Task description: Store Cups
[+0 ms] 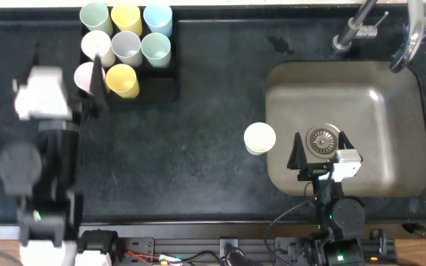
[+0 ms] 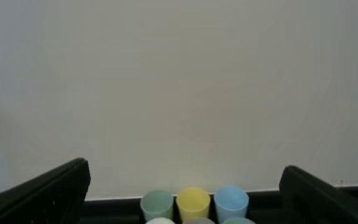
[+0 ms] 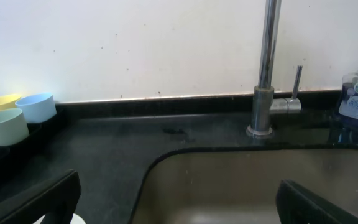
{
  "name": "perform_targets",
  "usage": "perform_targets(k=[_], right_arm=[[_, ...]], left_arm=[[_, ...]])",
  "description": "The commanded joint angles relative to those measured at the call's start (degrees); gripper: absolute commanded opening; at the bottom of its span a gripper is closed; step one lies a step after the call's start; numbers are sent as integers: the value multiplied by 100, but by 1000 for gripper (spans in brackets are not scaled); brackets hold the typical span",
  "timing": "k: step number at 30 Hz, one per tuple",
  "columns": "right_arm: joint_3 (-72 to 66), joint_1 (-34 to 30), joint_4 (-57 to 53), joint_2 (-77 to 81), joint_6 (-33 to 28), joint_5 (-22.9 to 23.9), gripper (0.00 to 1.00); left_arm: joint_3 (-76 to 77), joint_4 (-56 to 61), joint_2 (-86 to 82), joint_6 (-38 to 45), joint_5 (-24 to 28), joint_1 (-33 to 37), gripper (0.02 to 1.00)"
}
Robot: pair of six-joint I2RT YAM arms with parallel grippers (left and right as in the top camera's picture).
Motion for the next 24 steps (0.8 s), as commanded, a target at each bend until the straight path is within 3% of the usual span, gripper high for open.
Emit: perform_targets(k=[1,11,24], right_arm=[[-76,-39,26,-63,-37,61,998],[-79,-39,26,-63,-39,63,996],[-79,-39,26,-63,-37,63,996]], left_arm=[[-1272,81,-1211,72,170,85,1000],[-3357,-79,-3567,-1202,160,85,1000],[-3630,-1561,-3762,-1220,57,-44,1000]])
